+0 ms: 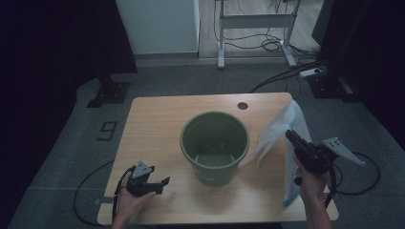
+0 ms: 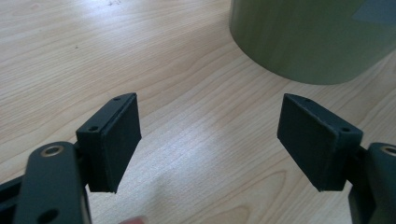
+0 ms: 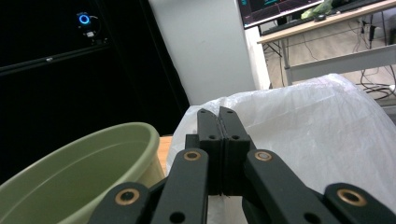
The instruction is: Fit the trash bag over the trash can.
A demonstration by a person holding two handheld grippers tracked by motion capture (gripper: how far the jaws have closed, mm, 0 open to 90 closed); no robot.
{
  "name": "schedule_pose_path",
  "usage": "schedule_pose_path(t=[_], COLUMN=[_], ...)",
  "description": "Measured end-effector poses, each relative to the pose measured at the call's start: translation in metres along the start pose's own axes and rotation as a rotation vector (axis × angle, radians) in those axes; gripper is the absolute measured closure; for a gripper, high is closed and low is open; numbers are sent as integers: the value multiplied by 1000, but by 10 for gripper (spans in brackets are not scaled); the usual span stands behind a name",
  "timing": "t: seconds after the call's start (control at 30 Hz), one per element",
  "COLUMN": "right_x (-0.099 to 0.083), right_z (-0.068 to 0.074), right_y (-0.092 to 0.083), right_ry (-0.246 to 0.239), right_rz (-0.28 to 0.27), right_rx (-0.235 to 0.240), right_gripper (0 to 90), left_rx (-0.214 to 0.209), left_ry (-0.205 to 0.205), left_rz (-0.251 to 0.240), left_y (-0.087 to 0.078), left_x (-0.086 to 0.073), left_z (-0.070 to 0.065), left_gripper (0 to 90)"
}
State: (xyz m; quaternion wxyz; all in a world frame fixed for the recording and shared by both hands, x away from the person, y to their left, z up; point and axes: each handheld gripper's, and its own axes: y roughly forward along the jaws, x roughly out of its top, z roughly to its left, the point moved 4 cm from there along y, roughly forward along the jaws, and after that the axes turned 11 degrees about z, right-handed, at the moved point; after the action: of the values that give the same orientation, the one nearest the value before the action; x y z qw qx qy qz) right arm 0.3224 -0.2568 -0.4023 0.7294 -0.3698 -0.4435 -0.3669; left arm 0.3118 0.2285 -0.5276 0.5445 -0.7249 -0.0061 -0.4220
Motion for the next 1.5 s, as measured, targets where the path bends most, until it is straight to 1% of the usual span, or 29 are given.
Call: schedule_pose_path(t=[0.07,0.13,0.2,0.27,0.4,0.57,0.63,0.8,1.0,1.17,1.33,1.43,1.5], right_x=[3,8,13,21,38,63,72,92,107,125,141,148,154], right_z=[3,7,11,16,28,43,48,59,67,79,93,101,108], right_y=[-1,-2,-3,-5,-10,-17,-20,-30,-36,-43,-51,-51,-49], right_ry=[-10,-20,-28,-42,-76,-112,-123,-142,-156,-180,-198,-208,-216], right_rz=[-4,-12,-22,-26,-42,-72,-84,-113,-125,-145,-175,-171,-174], right_rx=[2,7,10,9,8,9,6,22,35,40,55,67,73], right_gripper=[883,883,883,883,883,883,883,884,883,884,884,884,884], left_rx=[-11,-32,-48,-49,-46,-51,-52,-53,-57,-56,-59,-85,-83], left_ry=[-13,-29,-36,-33,-28,-38,-40,-40,-37,-32,-39,-59,-60], left_rz=[-10,-25,-42,-47,-38,-43,-43,-43,-33,-27,-33,-40,-37], left_y=[-4,-8,-12,-12,-11,-11,-11,-10,-7,-5,-6,-4,-3], left_x=[2,5,7,8,7,6,6,6,6,6,6,4,4], left_z=[-1,-2,-3,-4,-3,-1,-1,-2,-3,-3,-2,-1,0], left_gripper=[210,212,218,218,218,220,221,221,220,219,220,220,220])
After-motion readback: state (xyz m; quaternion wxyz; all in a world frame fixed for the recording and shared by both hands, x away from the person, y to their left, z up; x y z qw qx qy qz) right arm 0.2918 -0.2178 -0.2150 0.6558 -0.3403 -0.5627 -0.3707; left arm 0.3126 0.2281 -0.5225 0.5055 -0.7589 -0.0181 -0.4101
